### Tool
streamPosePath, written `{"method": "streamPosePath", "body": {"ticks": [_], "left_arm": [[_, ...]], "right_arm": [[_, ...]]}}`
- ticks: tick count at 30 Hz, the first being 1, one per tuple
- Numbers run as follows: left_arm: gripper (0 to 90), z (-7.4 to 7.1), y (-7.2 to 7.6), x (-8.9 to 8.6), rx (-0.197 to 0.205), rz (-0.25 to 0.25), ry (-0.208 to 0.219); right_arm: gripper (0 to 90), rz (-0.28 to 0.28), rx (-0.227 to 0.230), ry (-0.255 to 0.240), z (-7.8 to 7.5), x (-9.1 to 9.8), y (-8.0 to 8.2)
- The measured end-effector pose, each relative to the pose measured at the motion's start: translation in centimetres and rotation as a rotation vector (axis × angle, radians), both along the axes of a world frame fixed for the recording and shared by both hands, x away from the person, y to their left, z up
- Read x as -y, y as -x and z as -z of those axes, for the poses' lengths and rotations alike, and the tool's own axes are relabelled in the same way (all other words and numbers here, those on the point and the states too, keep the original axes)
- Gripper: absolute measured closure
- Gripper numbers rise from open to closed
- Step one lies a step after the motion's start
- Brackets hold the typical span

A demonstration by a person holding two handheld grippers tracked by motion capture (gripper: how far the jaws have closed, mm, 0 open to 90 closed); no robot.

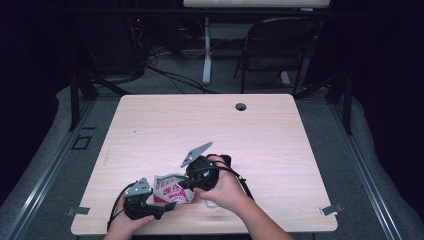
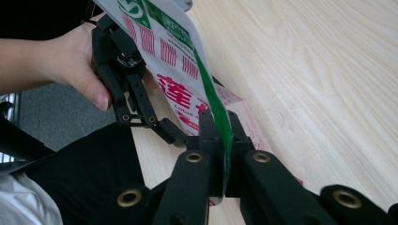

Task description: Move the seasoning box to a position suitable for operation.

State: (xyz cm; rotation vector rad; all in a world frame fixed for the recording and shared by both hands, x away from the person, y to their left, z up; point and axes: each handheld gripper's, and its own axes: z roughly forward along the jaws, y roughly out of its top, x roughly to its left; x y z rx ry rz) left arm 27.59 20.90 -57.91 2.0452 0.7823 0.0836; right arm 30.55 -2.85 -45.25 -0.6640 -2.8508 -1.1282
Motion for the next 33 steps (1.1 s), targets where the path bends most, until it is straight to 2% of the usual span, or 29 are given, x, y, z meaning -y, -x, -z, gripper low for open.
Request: {"method": "streamPosePath", "body": {"ticks": [10, 12, 17, 21, 22, 27, 31, 33], "left_arm": [[26.5, 0.7, -0.2, 0.6, -0.039, 0.032, -0.014], [25.8, 0.7, -0.2, 0.8, -0.039, 0.033, -0.028], [25.3, 1.1, -0.4, 1.1, -0.063, 0.047, -0.025], [25.0, 1.1, -0.5, 1.2, -0.061, 0.054, -0.029], [25.0, 1.1, -0.4, 1.3, -0.057, 0.053, -0.031], [24.5, 1.1, -0.3, 1.5, -0.045, 0.052, -0.044], [24.9, 1.0, 0.0, 1.8, -0.017, 0.043, -0.081], [25.8, 1.0, 0.0, 1.9, -0.009, 0.047, -0.086]], "right_arm": [[90.0, -0.013, 0.020, -0.021, 0.8, 0.6, 1.0], [90.0, -0.019, 0.022, -0.021, 1.0, 0.8, 1.1], [90.0, -0.023, 0.027, -0.041, 1.3, 1.3, 1.5], [90.0, -0.025, 0.029, -0.054, 1.6, 1.6, 1.8], [90.0, -0.033, 0.037, -0.036, 1.5, 1.7, 1.8], [90.0, -0.038, 0.045, -0.041, 1.6, 1.7, 2.1], [90.0, -0.037, 0.047, -0.052, 1.7, 1.7, 2.1], [90.0, -0.032, 0.044, -0.055, 1.7, 1.7, 2.1]]}}
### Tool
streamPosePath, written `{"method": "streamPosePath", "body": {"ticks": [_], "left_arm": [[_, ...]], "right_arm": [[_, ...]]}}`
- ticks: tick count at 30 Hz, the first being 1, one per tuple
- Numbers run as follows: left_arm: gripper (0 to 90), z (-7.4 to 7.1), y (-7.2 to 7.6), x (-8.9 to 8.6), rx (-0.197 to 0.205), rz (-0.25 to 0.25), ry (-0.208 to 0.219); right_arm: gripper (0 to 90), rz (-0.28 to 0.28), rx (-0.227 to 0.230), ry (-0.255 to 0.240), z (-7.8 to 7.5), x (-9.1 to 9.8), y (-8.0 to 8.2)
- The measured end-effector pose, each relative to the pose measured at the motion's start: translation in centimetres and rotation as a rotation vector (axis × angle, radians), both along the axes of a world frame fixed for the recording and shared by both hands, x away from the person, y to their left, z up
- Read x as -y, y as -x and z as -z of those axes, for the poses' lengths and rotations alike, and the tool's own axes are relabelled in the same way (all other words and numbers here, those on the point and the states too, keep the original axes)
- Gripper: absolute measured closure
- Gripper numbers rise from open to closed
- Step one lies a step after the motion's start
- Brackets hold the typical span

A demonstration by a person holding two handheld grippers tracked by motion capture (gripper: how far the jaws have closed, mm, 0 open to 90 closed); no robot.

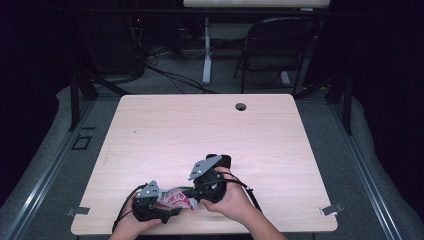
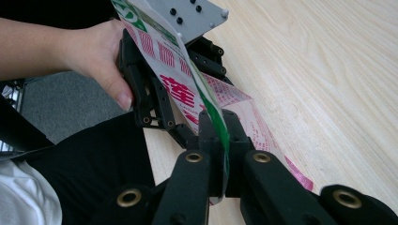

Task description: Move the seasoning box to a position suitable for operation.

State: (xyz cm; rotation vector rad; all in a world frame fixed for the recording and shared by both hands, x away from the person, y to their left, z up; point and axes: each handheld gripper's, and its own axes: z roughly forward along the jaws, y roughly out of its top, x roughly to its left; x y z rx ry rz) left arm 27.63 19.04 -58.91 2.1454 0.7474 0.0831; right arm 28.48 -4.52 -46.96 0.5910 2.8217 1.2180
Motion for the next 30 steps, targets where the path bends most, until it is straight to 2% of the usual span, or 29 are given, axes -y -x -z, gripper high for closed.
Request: {"method": "streamPosePath", "body": {"ticks": [6, 9, 14, 19, 21, 22, 25, 27, 30], "left_arm": [[31.9, -0.03, 0.21, 0.14, 0.027, -0.013, -0.021], [31.8, -0.05, 0.09, 0.13, 0.020, -0.013, -0.016], [27.7, 0.01, -0.36, 0.10, -0.022, -0.020, 0.025], [27.1, 0.02, -0.35, 0.16, -0.021, -0.020, 0.028], [27.2, 0.02, -0.30, 0.24, -0.014, -0.018, 0.021], [29.2, 0.00, -0.25, 0.32, 0.007, -0.012, -0.002], [31.3, -0.01, -0.10, 0.51, 0.025, -0.017, -0.021], [33.7, -0.08, 0.05, 0.61, 0.044, -0.027, -0.043], [38.3, -0.07, 0.18, 0.67, 0.054, -0.026, -0.047]], "right_arm": [[90.0, 0.008, 0.000, -0.005, -0.07, -0.02, -0.08], [90.0, 0.007, 0.001, -0.004, -0.09, -0.04, -0.08], [90.0, 0.003, 0.000, -0.001, -0.13, -0.03, -0.14], [90.0, 0.002, -0.004, -0.009, -0.05, -0.06, -0.16], [90.0, 0.001, -0.002, -0.004, -0.08, -0.05, -0.17], [90.0, 0.003, -0.004, -0.009, -0.04, -0.07, -0.14], [90.0, -0.001, 0.001, -0.001, -0.08, -0.06, -0.13], [90.0, 0.006, -0.002, -0.019, 0.03, -0.14, -0.04], [90.0, 0.002, 0.000, -0.007, -0.04, -0.13, -0.04]]}}
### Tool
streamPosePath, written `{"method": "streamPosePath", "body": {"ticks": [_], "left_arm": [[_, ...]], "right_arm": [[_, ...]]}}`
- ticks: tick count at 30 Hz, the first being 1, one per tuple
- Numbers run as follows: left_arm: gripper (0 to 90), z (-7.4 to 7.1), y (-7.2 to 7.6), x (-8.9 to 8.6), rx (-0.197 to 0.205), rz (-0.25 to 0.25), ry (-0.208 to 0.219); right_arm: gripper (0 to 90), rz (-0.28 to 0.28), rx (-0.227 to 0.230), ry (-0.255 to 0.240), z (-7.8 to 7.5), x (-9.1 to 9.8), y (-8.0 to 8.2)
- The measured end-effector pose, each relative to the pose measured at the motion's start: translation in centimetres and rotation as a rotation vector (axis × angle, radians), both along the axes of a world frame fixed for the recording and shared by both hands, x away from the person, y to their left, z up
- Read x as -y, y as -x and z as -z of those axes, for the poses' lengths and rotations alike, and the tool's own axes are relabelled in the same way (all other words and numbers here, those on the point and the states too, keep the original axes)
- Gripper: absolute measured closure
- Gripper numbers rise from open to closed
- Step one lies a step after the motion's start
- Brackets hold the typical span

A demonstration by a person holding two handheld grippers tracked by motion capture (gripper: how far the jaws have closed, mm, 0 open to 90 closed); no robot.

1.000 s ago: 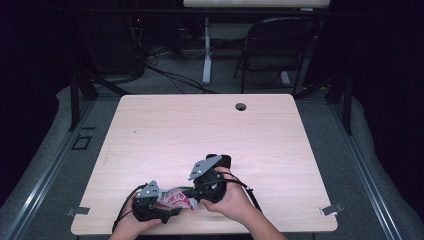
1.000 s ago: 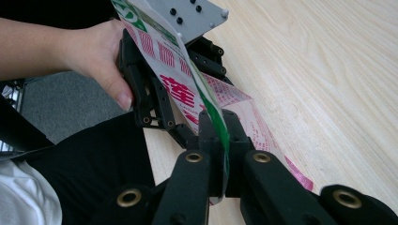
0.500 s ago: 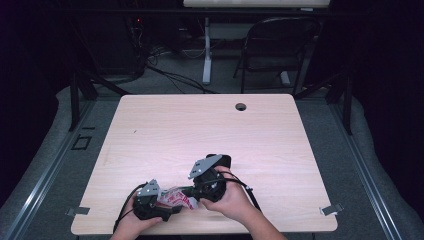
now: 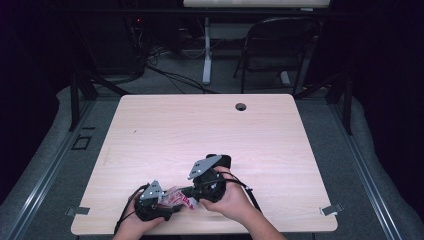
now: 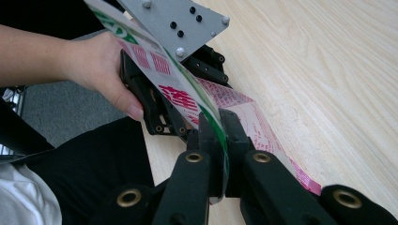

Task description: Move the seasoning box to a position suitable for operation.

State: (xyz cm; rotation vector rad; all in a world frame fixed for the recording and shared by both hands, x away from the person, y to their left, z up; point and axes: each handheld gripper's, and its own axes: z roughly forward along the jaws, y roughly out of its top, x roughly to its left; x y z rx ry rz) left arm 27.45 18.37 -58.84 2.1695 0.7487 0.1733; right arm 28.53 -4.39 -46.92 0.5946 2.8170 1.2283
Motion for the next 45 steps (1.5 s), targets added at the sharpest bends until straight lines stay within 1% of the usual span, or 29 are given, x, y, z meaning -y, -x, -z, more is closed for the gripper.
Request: {"method": "streamPosePath", "body": {"ticks": [3, 4, 8, 9, 10, 13, 14, 16, 19, 22, 29, 33, 34, 35, 36, 37, 38, 39, 40, 41, 43, 45], "left_arm": [[42.1, -0.1, 0.0, 0.0, 0.010, 0.008, -0.015], [43.0, 0.0, 0.1, 0.0, 0.020, 0.001, -0.018], [46.0, 0.0, 0.1, 0.0, 0.023, 0.006, -0.021], [46.4, 0.0, 0.1, 0.0, 0.023, 0.006, -0.021], [46.7, 0.0, 0.1, 0.0, 0.023, 0.006, -0.021], [47.9, -0.1, 0.1, 0.0, 0.026, 0.005, -0.024], [48.3, -0.1, 0.1, 0.0, 0.024, 0.008, -0.027], [49.4, -0.2, 0.1, 0.1, 0.031, 0.004, -0.031], [50.7, -0.2, 0.2, 0.1, 0.031, -0.001, -0.032], [51.8, -0.3, 0.2, 0.1, 0.033, -0.004, -0.038], [52.8, -0.6, 0.2, 0.0, 0.036, -0.012, -0.051], [53.1, -0.9, 0.2, 0.0, 0.047, -0.020, -0.064], [53.2, -1.2, 0.2, 0.1, 0.056, -0.024, -0.076], [53.2, -1.3, 0.2, 0.1, 0.060, -0.027, -0.076], [53.3, -1.3, 0.2, 0.1, 0.064, -0.033, -0.072], [53.3, -1.4, 0.2, 0.2, 0.069, -0.036, -0.079], [53.4, -1.4, 0.2, 0.2, 0.069, -0.036, -0.079], [53.5, -1.7, 0.2, 0.2, 0.077, -0.042, -0.087], [53.5, -1.7, 0.2, 0.2, 0.077, -0.042, -0.087], [53.5, -1.9, 0.2, 0.3, 0.080, -0.043, -0.093], [53.7, -2.4, 0.2, 0.4, 0.102, -0.051, -0.112], [53.8, -2.6, 0.1, 0.4, 0.107, -0.052, -0.115]], "right_arm": [[90.0, -0.002, -0.001, 0.001, 0.0, 0.0, 0.0], [90.0, -0.002, -0.003, 0.002, 0.0, 0.0, 0.0], [90.0, -0.002, -0.005, -0.006, 0.0, -0.1, -0.1], [90.0, 0.000, -0.007, -0.011, 0.1, -0.1, -0.1], [90.0, -0.003, -0.010, -0.005, 0.0, -0.1, -0.1], [90.0, 0.005, -0.015, -0.004, 0.0, -0.1, -0.1], [90.0, 0.005, -0.010, 0.009, -0.1, -0.2, -0.2], [90.0, 0.002, -0.010, 0.003, -0.1, -0.2, -0.2], [90.0, 0.008, -0.008, -0.002, -0.1, -0.3, -0.2], [90.0, 0.003, -0.006, 0.005, -0.2, -0.2, -0.2], [90.0, 0.005, 0.000, 0.005, -0.2, -0.2, -0.2], [90.0, 0.008, 0.000, 0.000, -0.3, -0.1, -0.2], [90.0, 0.010, 0.004, -0.005, -0.4, 0.0, -0.2], [90.0, 0.014, 0.006, -0.013, -0.4, 0.0, -0.1], [90.0, 0.012, 0.009, -0.006, -0.5, 0.1, -0.2], [90.0, 0.013, 0.011, -0.006, -0.5, 0.2, -0.2], [90.0, 0.016, 0.010, -0.017, -0.5, 0.2, -0.1], [90.0, 0.022, 0.012, -0.028, -0.5, 0.2, -0.1], [90.0, 0.022, 0.012, -0.028, -0.5, 0.2, -0.1], [90.0, 0.022, 0.014, -0.025, -0.6, 0.3, -0.1], [90.0, 0.027, 0.027, -0.034, -0.9, 0.5, -0.1], [90.0, 0.028, 0.033, -0.039, -0.9, 0.5, -0.1]]}}
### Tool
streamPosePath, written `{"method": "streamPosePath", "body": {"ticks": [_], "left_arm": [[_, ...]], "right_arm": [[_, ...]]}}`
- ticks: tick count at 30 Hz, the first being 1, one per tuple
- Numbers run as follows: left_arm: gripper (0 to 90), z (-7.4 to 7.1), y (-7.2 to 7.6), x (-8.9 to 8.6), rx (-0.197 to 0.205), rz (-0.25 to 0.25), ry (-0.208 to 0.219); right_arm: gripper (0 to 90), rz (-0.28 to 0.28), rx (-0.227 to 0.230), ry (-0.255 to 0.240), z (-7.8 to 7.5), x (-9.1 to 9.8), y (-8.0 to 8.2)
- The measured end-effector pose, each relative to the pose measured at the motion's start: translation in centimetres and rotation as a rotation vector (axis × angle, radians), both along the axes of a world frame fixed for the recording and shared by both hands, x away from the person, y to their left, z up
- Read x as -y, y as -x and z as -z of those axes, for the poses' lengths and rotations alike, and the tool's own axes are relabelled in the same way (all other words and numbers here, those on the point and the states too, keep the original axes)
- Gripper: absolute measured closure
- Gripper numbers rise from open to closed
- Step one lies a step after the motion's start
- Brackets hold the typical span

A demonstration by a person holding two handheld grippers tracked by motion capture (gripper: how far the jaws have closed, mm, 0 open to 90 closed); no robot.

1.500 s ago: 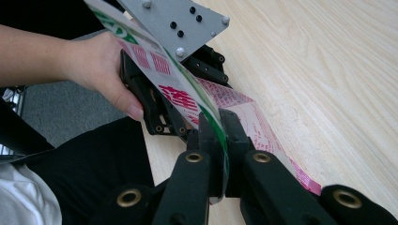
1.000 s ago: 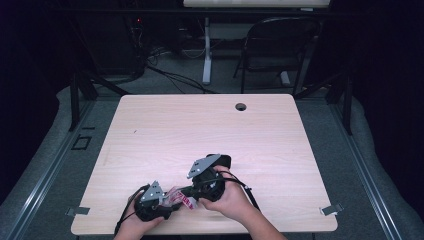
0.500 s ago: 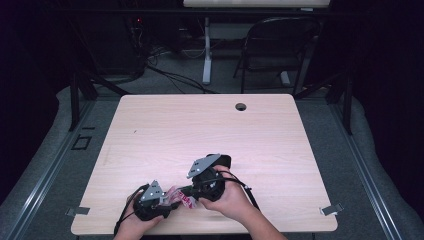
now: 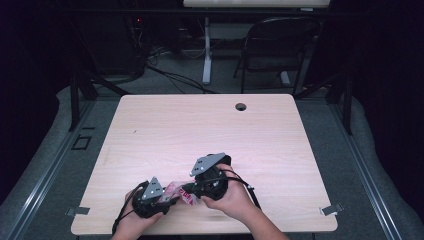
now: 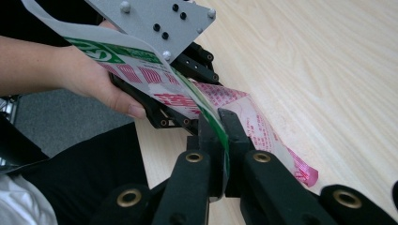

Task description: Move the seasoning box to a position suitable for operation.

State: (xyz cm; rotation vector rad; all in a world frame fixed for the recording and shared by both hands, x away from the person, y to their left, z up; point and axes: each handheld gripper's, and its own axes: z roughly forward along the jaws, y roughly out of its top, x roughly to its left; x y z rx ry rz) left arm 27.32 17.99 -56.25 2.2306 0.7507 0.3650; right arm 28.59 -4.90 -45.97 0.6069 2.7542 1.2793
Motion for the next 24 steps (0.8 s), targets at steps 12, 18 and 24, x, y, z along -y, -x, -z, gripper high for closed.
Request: {"method": "streamPosePath", "body": {"ticks": [12, 18, 24], "left_arm": [[55.0, -1.5, -0.9, 1.0, 0.064, -0.040, -0.052], [55.3, -2.0, -1.3, 1.5, 0.103, -0.062, -0.075], [55.6, -2.1, -1.7, 1.9, 0.134, -0.073, -0.093]], "right_arm": [[90.0, 0.046, 0.070, -0.024, -0.6, 1.2, -0.2], [89.9, 0.071, 0.086, -0.041, -0.7, 1.6, -0.4], [89.8, 0.084, 0.107, -0.030, -0.7, 2.0, -0.7]]}}
